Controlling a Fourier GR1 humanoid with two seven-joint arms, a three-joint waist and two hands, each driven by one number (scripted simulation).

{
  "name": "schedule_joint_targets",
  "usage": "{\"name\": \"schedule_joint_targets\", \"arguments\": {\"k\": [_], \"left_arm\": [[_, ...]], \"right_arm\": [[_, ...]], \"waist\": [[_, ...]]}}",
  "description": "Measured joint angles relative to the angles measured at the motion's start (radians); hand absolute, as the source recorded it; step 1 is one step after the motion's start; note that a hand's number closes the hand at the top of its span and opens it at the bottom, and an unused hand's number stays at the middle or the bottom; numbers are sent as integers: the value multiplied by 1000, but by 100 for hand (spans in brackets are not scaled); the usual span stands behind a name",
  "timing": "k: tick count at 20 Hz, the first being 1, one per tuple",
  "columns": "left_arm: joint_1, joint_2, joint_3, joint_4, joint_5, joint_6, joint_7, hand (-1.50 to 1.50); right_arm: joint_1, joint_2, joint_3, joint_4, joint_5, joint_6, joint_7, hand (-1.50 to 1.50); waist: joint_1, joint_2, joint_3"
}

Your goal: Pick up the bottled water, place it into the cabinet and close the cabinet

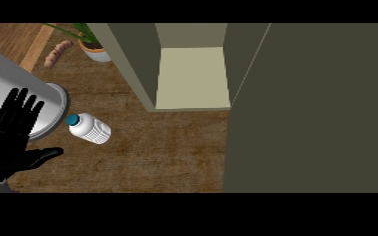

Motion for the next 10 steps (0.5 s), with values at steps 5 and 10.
{"name": "schedule_joint_targets", "arguments": {"k": [5, 10], "left_arm": [[-27, -11, 7, 204, -15, -49, -111, -150], [-111, 9, 21, 440, -52, -76, -231, -150]], "right_arm": [[66, -21, 24, -1, 12, 3, -56, -150], [112, -39, 45, -1, 22, 1, -107, -150]], "waist": [[-3, 0, 0], [-9, 2, -1]]}}
